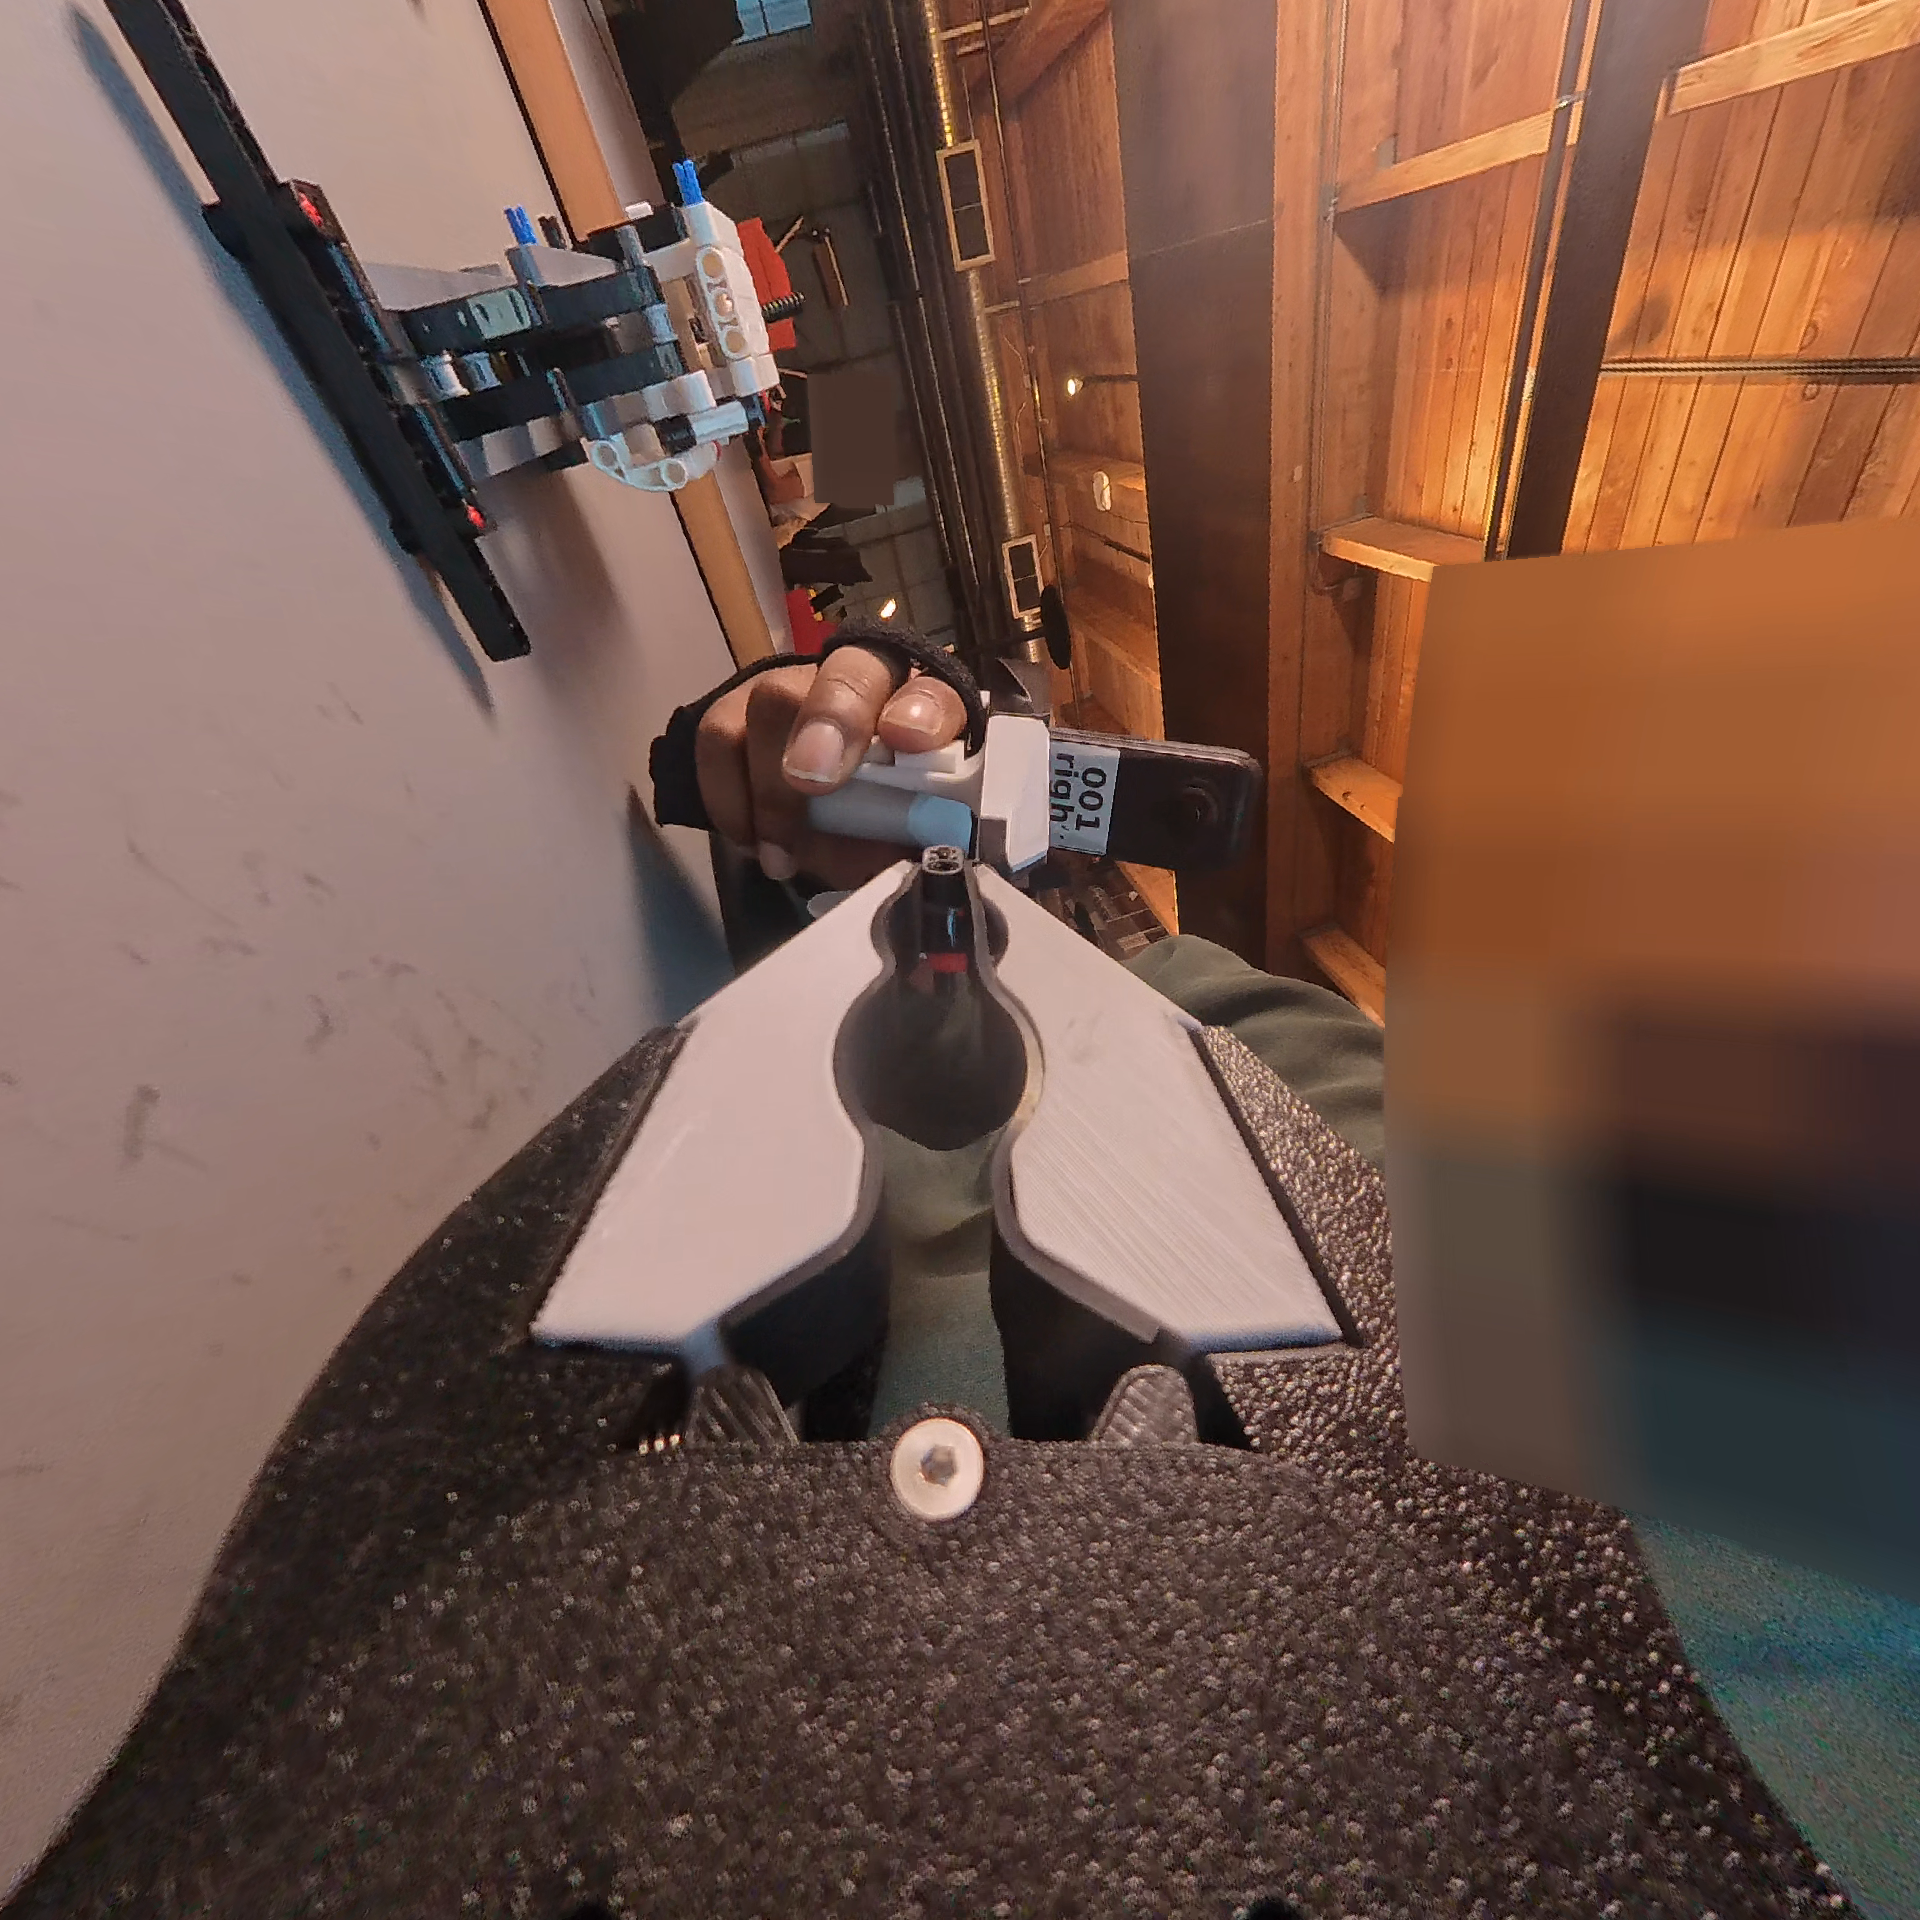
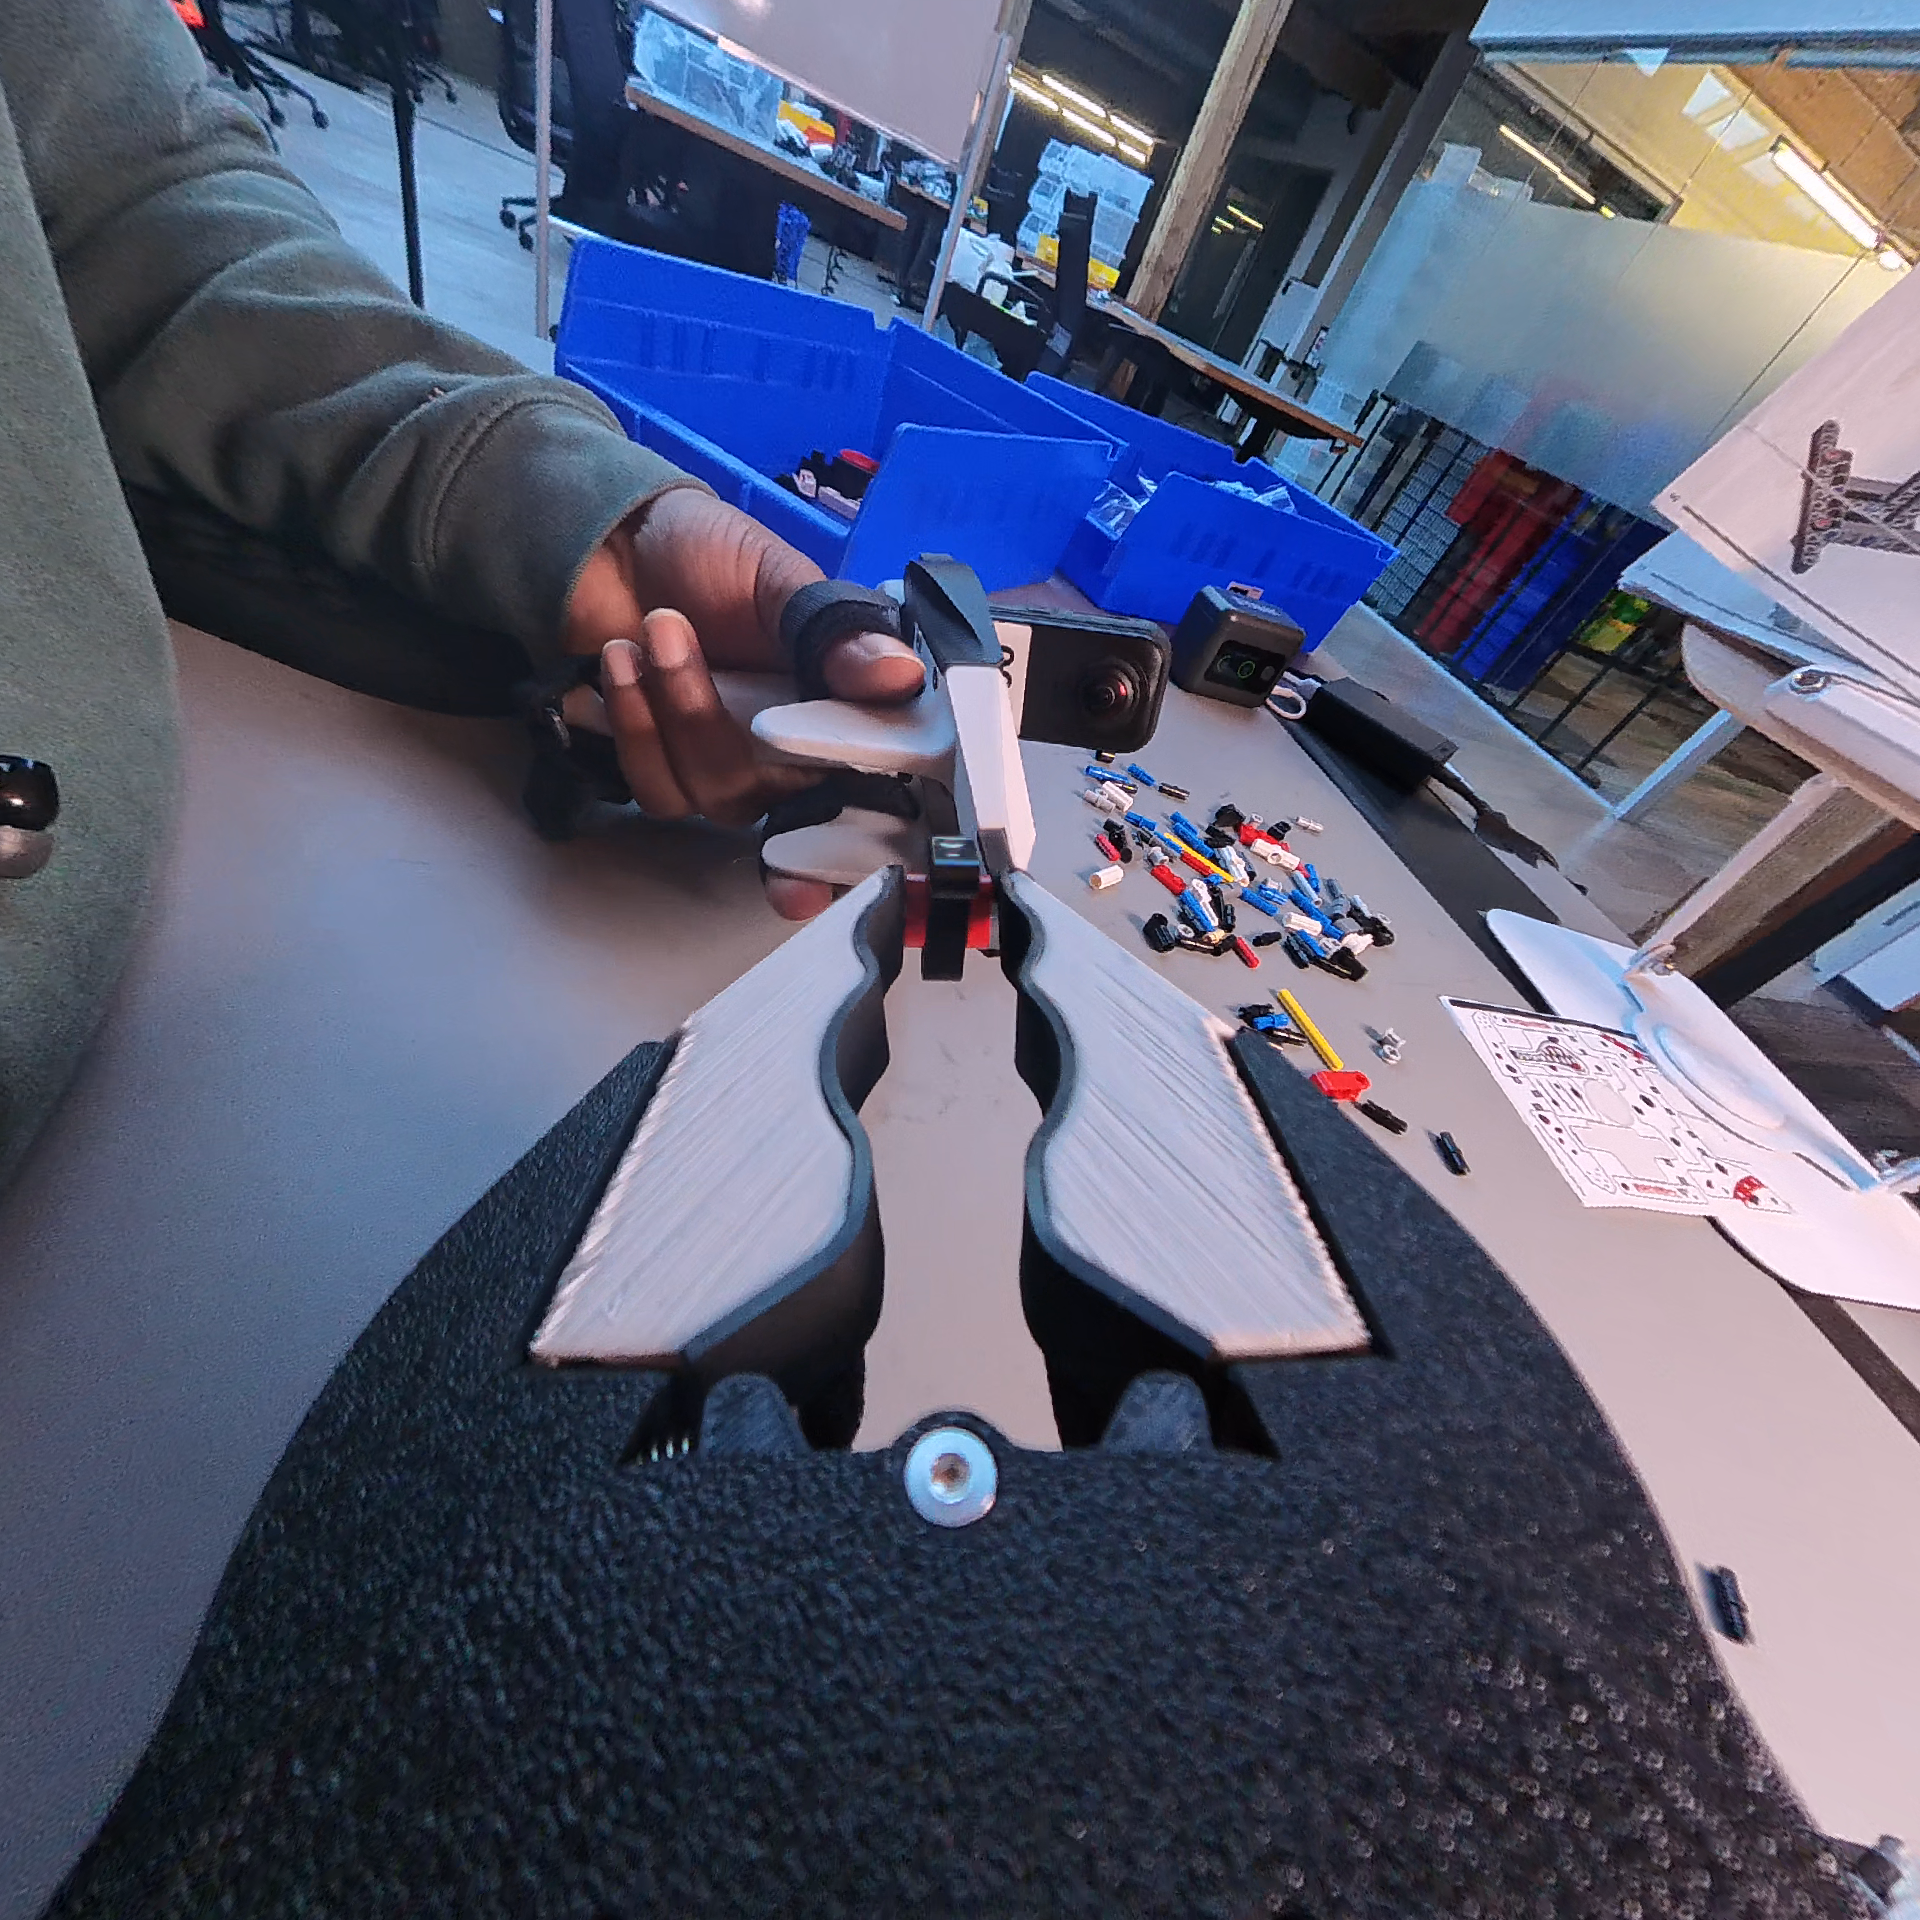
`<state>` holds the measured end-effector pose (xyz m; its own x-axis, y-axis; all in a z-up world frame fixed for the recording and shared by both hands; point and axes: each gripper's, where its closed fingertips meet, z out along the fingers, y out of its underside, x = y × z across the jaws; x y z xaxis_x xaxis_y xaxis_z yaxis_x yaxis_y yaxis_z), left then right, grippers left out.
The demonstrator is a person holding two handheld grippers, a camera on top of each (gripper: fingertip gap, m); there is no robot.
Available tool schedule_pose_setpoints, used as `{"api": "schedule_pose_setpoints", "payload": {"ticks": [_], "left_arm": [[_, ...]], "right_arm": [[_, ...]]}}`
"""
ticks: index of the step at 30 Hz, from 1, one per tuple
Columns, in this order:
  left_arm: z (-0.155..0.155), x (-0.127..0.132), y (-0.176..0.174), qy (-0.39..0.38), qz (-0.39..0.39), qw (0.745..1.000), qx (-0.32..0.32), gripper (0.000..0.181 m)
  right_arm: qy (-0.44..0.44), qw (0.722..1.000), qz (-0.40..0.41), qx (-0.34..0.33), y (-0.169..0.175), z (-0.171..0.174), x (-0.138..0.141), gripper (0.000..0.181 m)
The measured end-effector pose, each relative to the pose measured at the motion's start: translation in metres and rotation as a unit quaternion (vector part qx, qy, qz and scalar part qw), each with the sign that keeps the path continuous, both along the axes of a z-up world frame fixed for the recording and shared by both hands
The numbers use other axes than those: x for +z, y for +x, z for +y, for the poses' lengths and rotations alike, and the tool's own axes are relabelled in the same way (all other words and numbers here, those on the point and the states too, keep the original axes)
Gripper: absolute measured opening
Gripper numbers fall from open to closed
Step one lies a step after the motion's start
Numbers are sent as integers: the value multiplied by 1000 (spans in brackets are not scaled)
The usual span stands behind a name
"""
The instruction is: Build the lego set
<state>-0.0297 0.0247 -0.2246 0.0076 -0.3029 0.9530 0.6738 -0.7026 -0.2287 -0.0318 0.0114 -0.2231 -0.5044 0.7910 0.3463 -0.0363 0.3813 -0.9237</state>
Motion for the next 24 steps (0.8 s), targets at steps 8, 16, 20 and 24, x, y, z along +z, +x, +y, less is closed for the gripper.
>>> {"api": "schedule_pose_setpoints", "payload": {"ticks": [8,16,20,24], "left_arm": [[-1,1,1,2,-4,1000,-5,8],[-5,8,4,24,6,1000,-15,7],[-6,9,6,37,22,999,-14,7],[-8,7,8,47,50,998,-14,7]], "right_arm": [[13,1000,7,12,3,-2,1,15],[29,999,24,5,4,-1,8,14],[22,999,22,16,6,-3,10,14],[10,999,11,29,8,-4,8,15]]}}
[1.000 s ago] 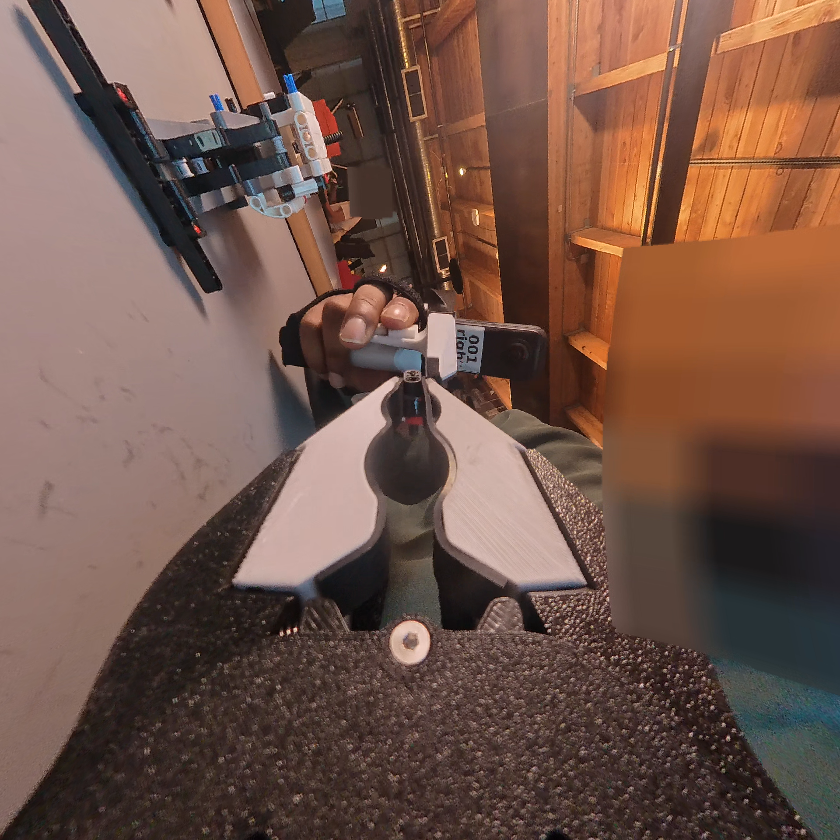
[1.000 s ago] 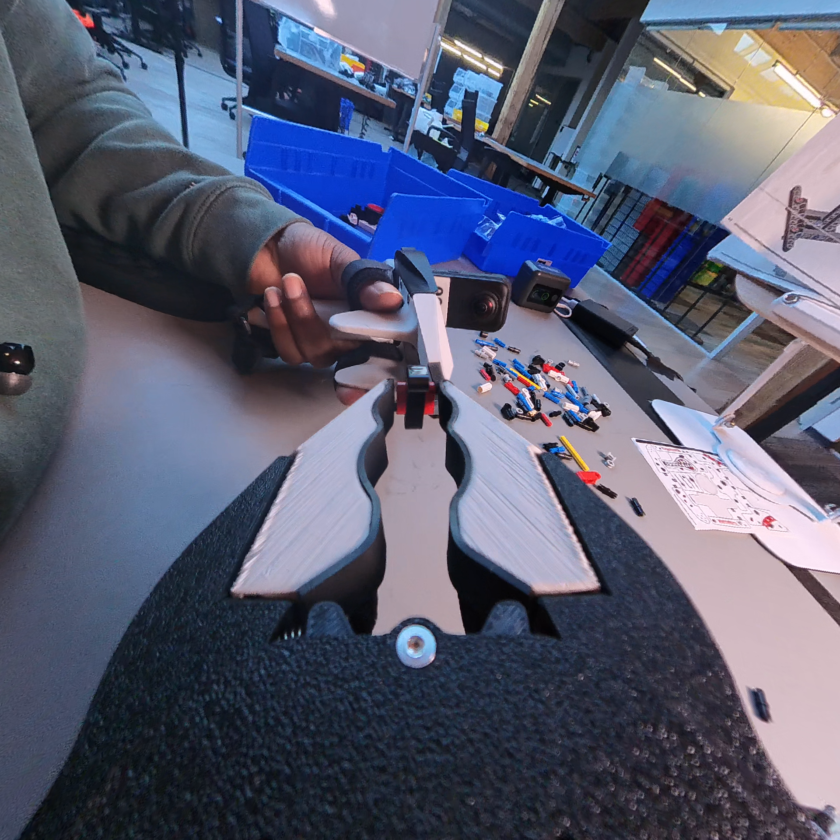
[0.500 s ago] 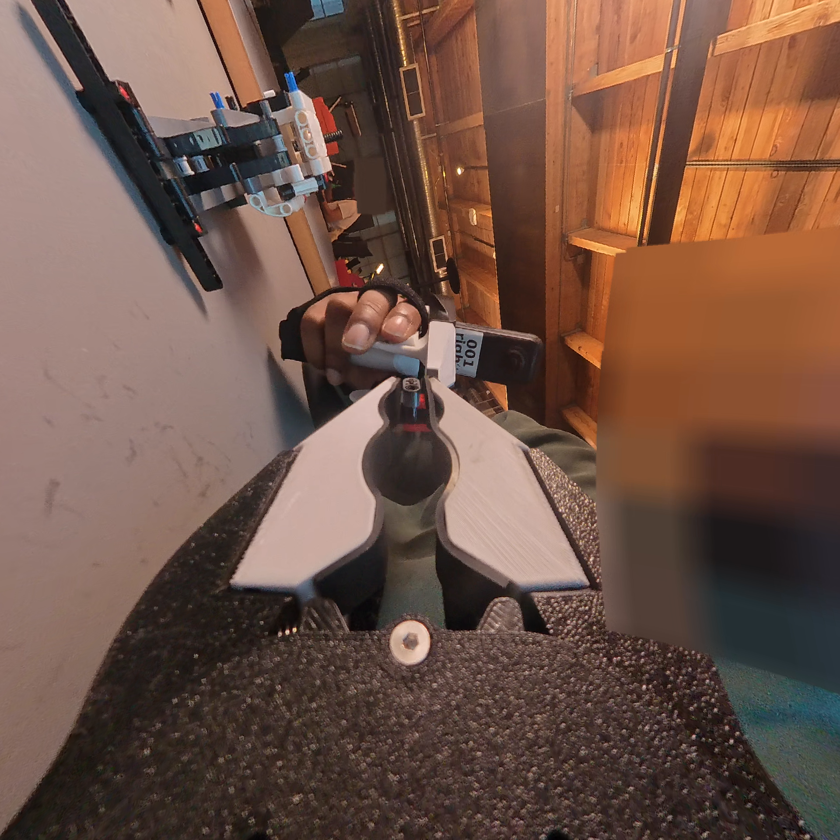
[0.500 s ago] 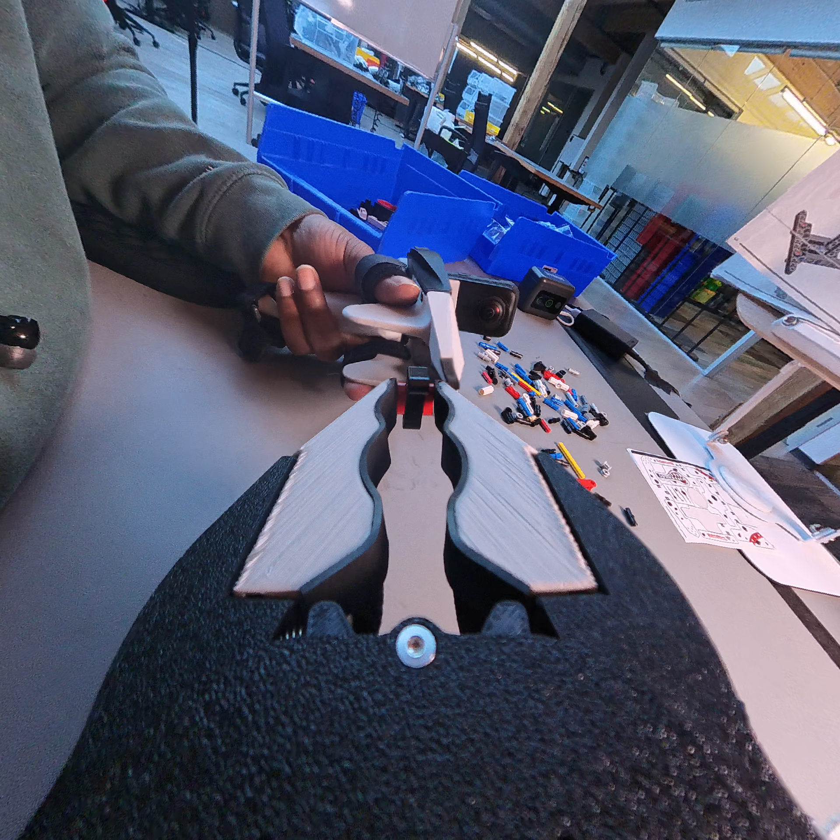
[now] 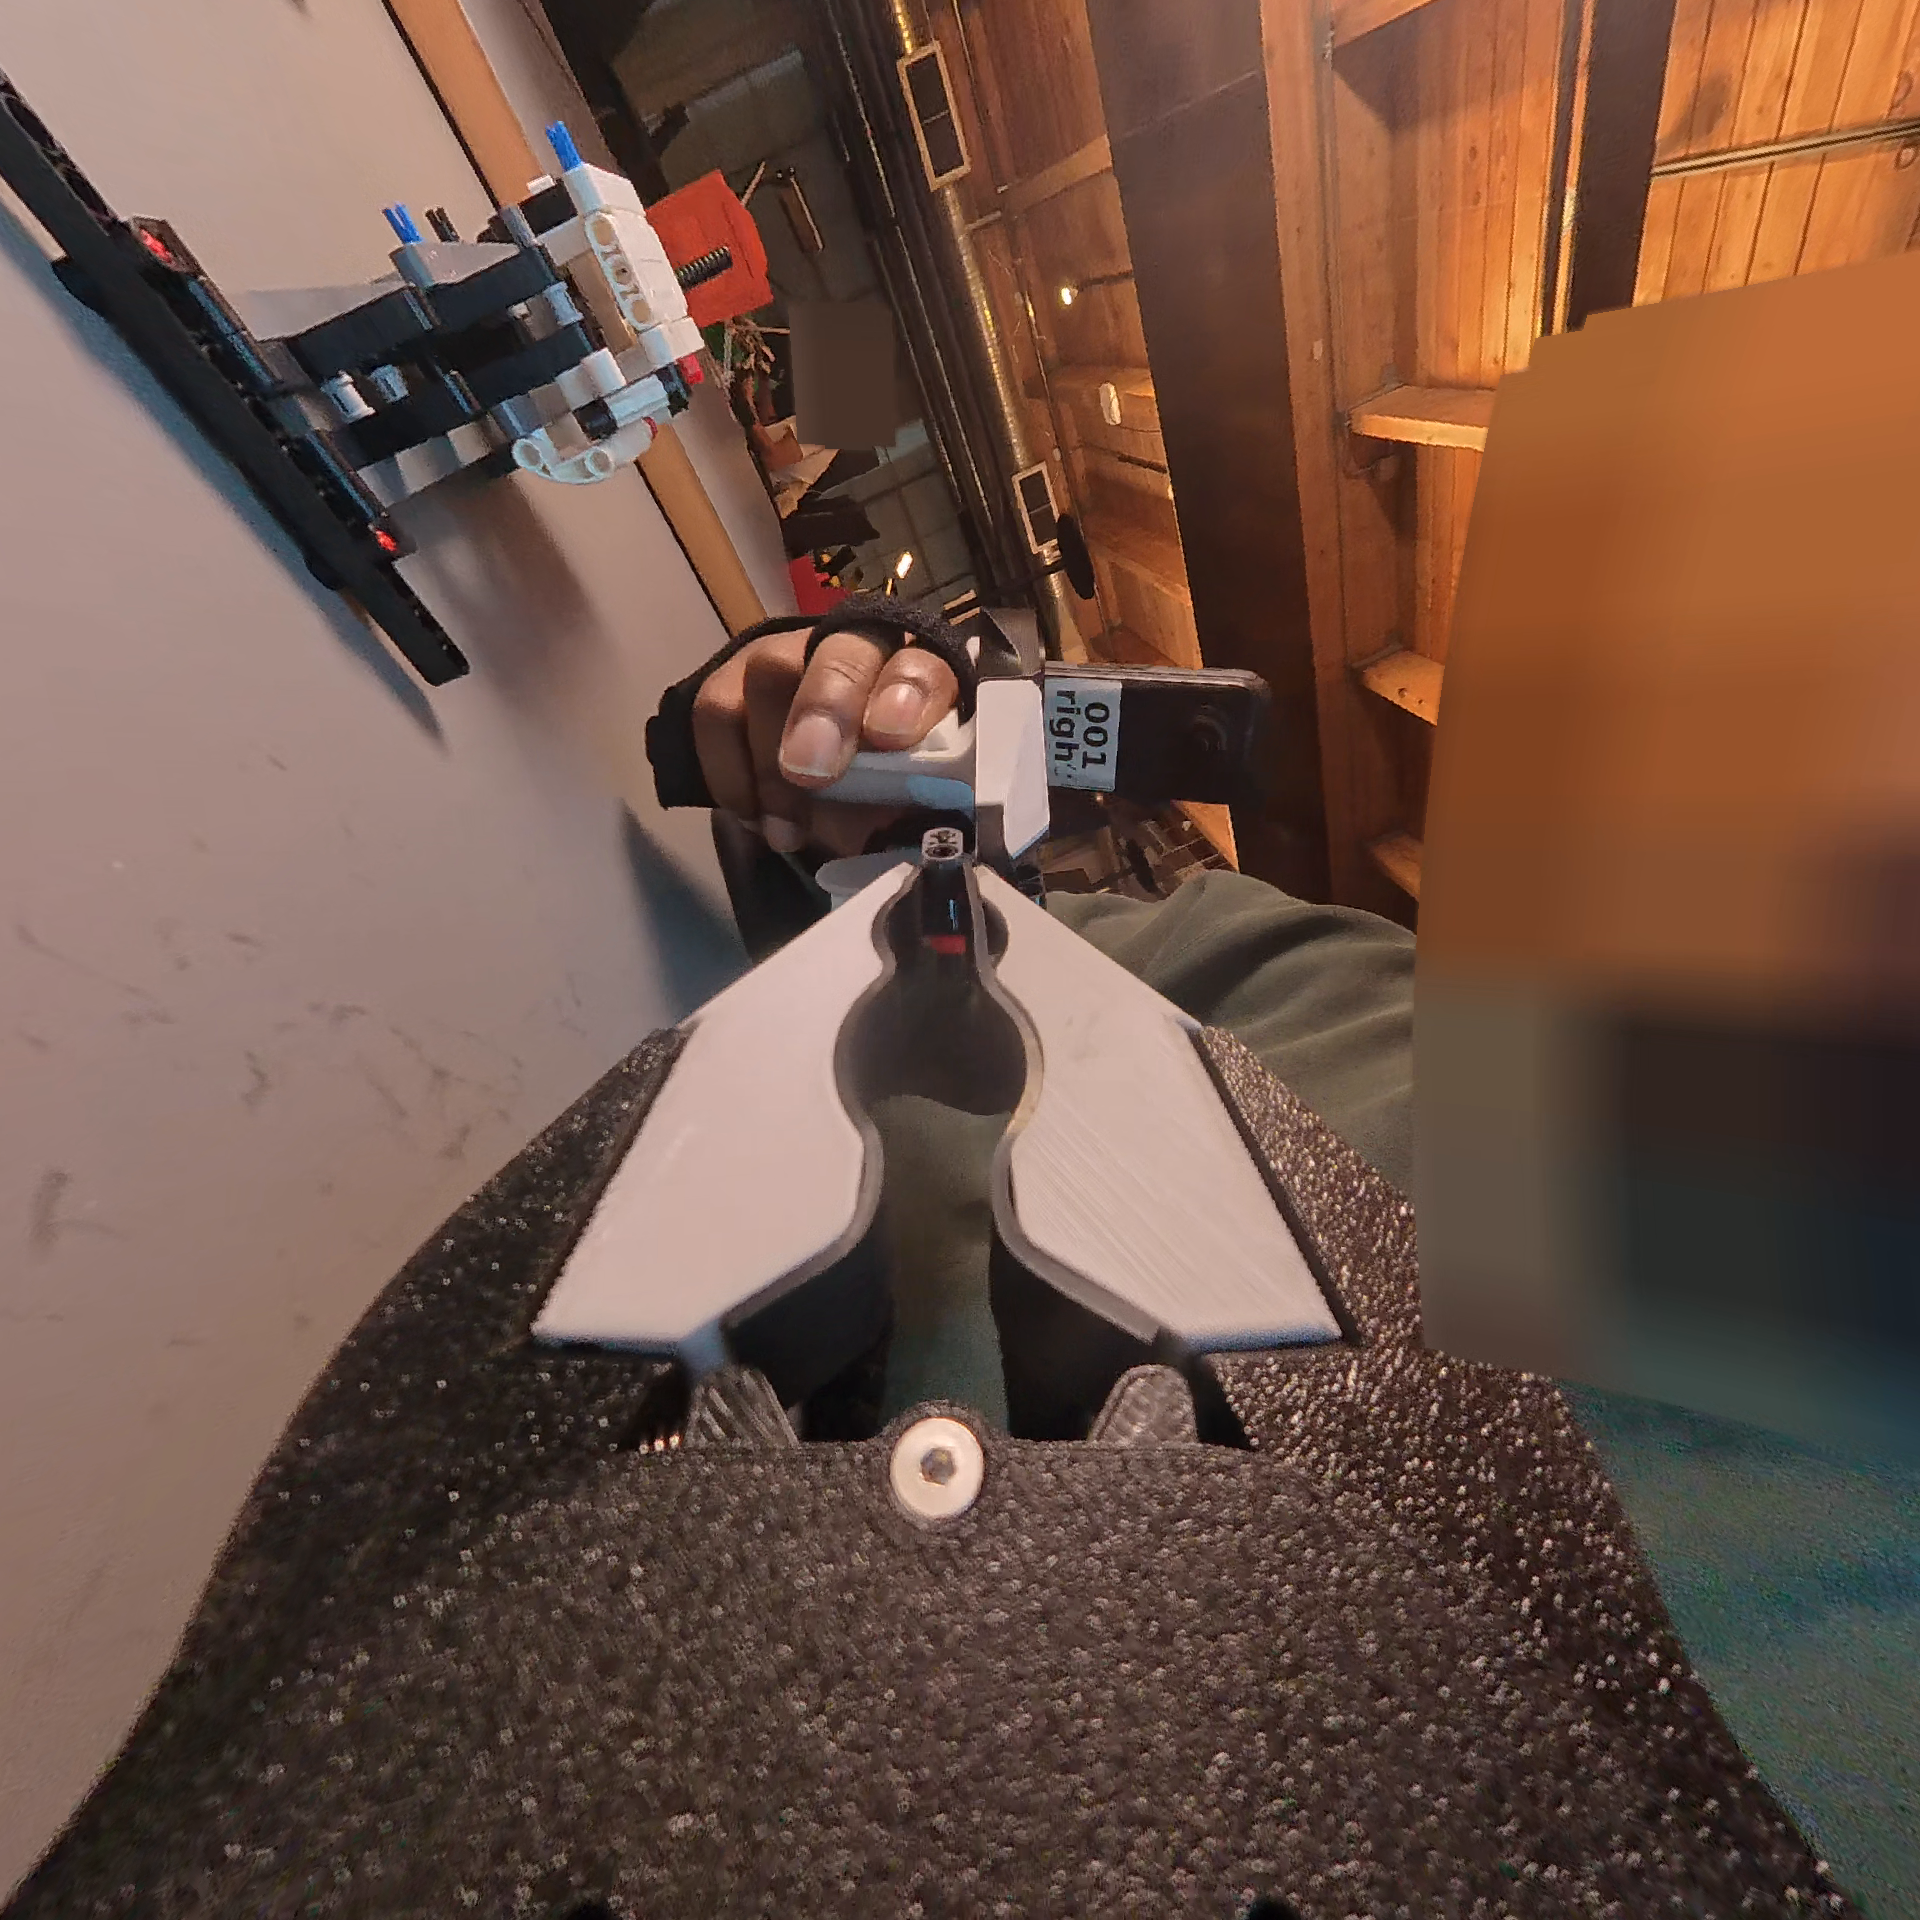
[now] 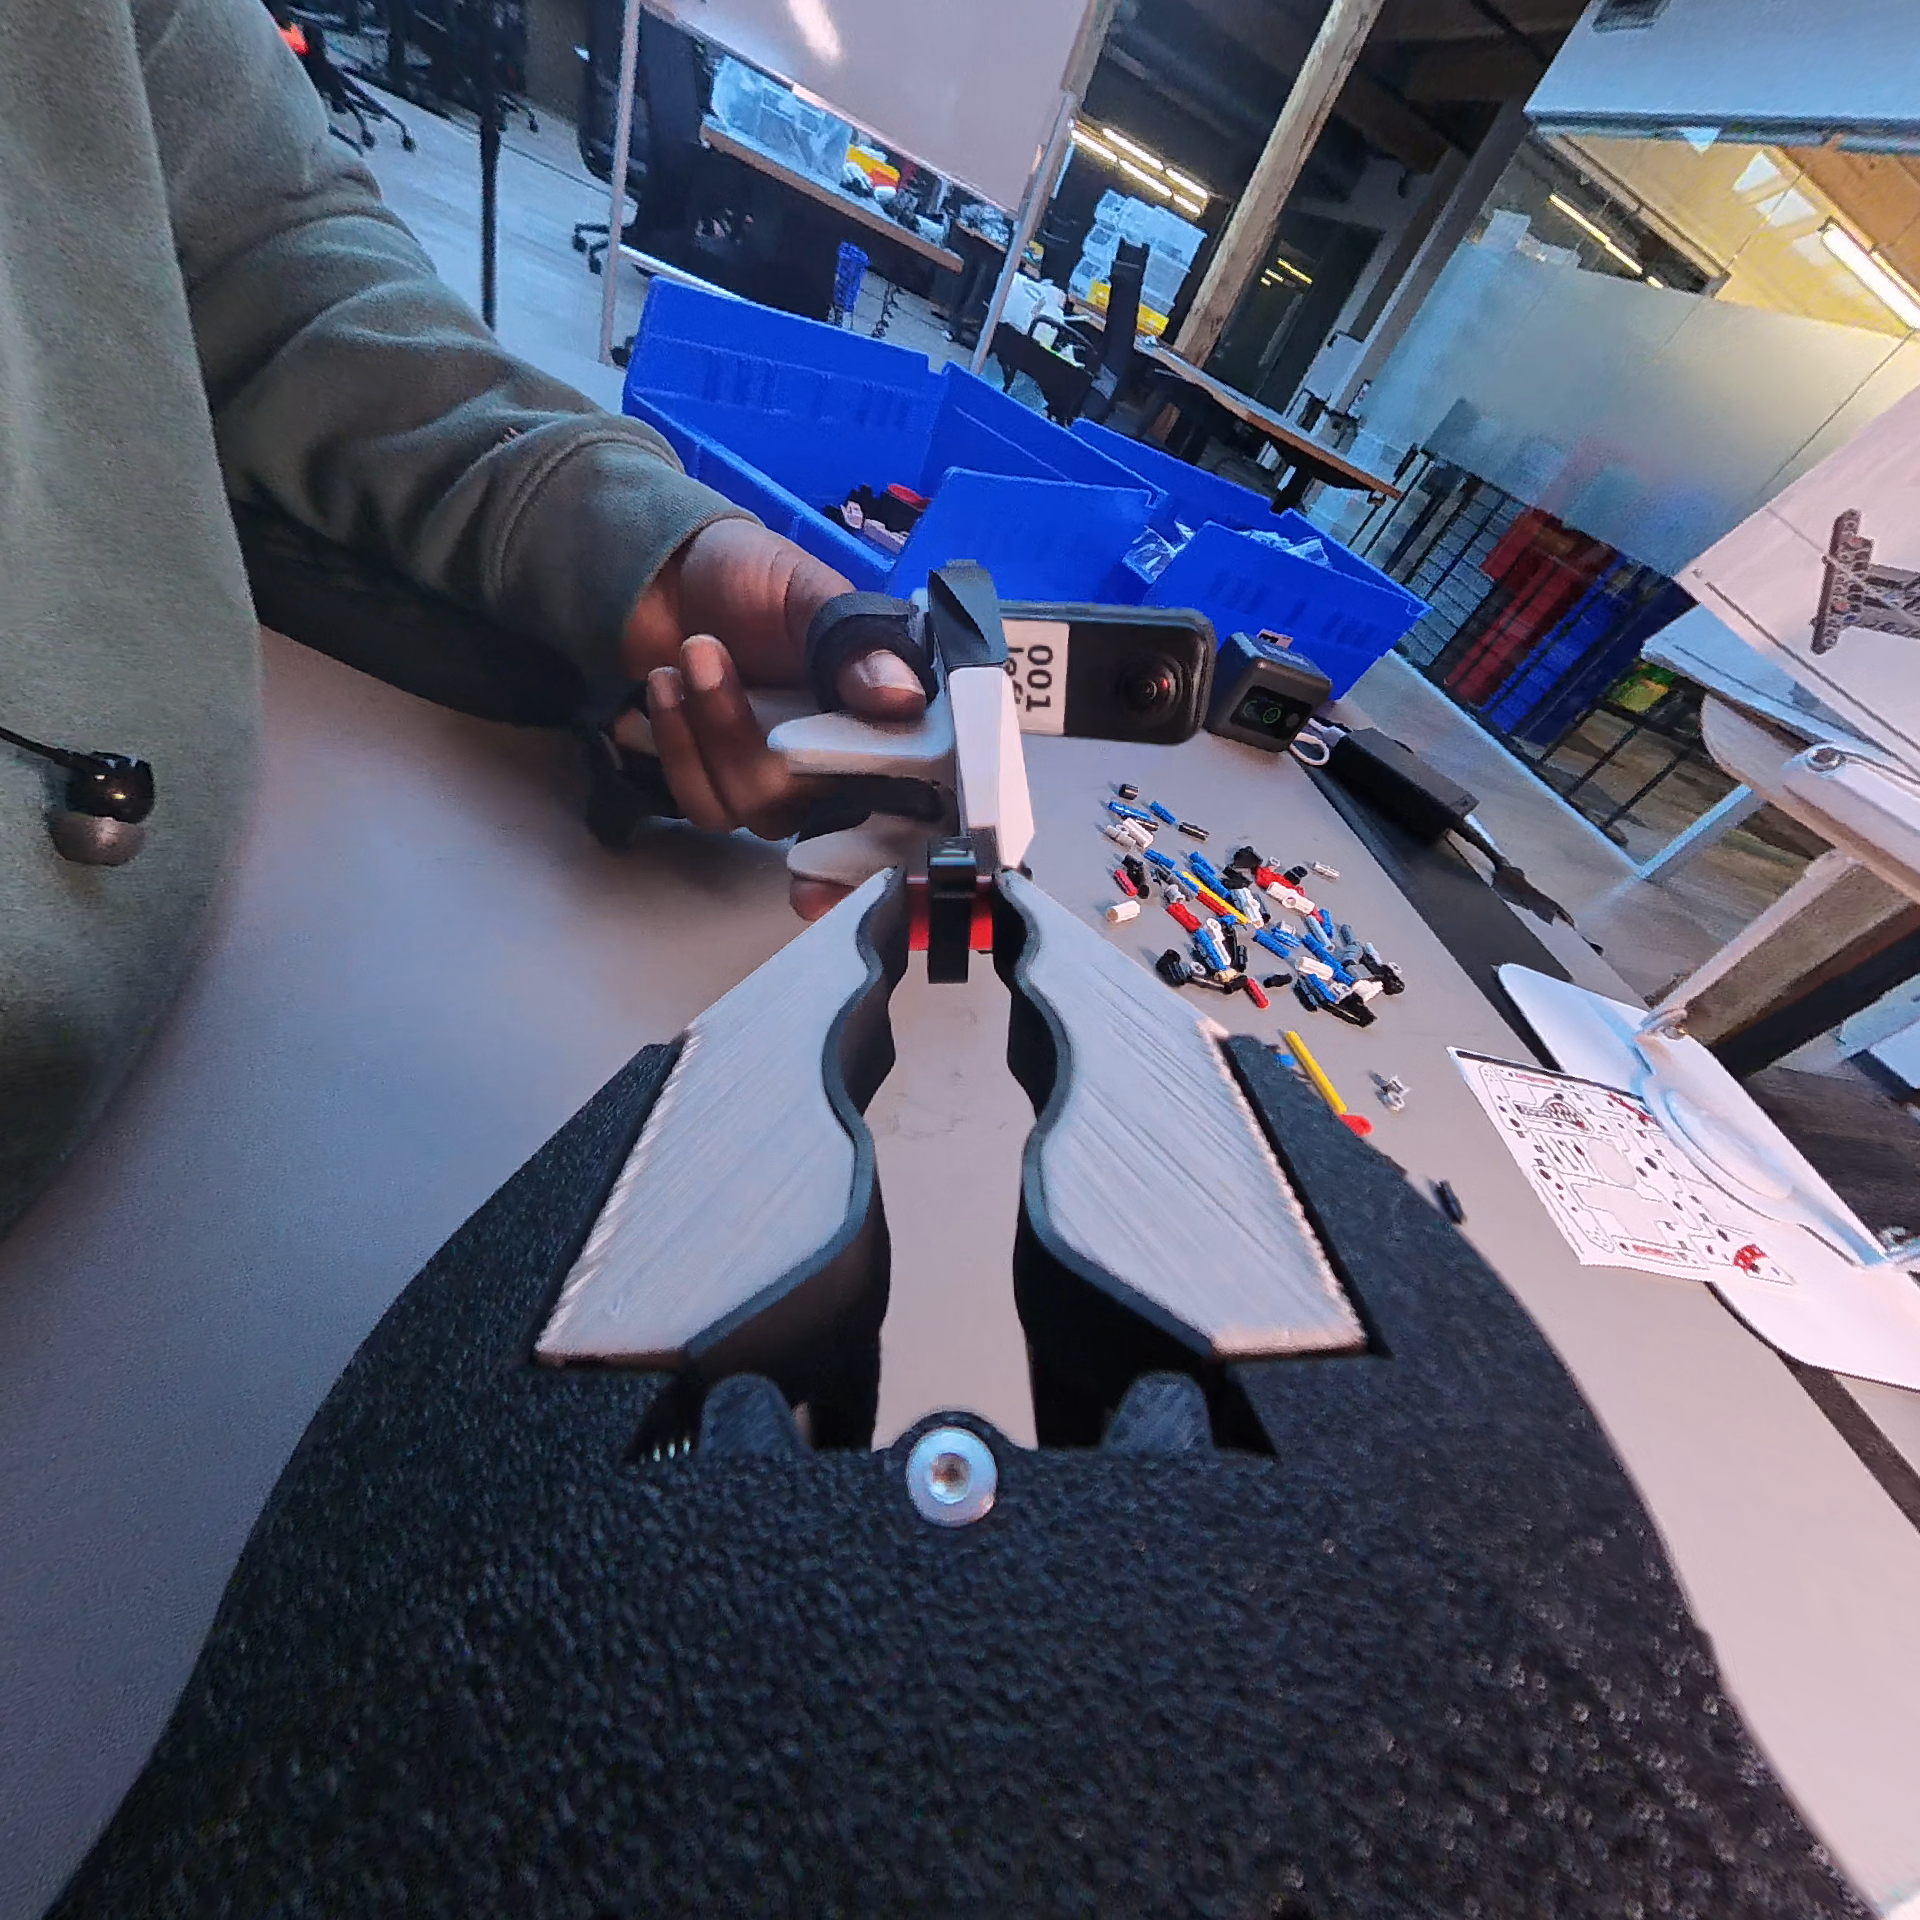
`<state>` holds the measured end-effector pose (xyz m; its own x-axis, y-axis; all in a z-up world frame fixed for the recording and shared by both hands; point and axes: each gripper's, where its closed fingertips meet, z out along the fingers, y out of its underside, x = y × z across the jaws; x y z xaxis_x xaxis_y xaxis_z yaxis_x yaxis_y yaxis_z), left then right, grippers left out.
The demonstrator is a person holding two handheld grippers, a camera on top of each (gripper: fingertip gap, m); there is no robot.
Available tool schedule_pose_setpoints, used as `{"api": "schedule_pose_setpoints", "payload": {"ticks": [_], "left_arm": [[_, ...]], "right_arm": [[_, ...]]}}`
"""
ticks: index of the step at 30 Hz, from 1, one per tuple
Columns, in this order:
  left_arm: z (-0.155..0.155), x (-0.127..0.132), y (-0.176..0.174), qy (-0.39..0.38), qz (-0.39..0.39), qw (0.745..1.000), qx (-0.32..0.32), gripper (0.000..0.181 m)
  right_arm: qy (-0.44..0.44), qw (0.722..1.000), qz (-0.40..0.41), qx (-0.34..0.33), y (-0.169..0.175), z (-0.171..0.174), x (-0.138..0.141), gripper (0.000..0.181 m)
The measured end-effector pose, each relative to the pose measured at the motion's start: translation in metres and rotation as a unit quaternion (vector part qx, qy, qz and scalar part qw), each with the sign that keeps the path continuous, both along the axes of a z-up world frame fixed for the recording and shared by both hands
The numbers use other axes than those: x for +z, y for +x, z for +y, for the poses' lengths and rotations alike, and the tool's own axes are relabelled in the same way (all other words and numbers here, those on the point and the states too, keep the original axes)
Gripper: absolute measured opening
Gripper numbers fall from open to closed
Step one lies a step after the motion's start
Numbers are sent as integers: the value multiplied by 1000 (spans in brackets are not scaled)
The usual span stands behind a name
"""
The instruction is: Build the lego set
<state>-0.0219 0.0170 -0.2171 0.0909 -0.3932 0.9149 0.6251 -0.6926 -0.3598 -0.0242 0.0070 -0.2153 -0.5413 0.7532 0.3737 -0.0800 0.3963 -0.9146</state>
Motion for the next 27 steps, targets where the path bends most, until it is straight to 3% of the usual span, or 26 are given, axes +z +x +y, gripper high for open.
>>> {"api": "schedule_pose_setpoints", "payload": {"ticks": [7,27], "left_arm": [[1,-1,-1,18,65,998,15,7],[-4,-16,10,-12,83,996,-19,6]], "right_arm": [[5,1000,5,-12,-1,1,-2,17],[101,994,-36,15,12,-5,-20,14]]}}
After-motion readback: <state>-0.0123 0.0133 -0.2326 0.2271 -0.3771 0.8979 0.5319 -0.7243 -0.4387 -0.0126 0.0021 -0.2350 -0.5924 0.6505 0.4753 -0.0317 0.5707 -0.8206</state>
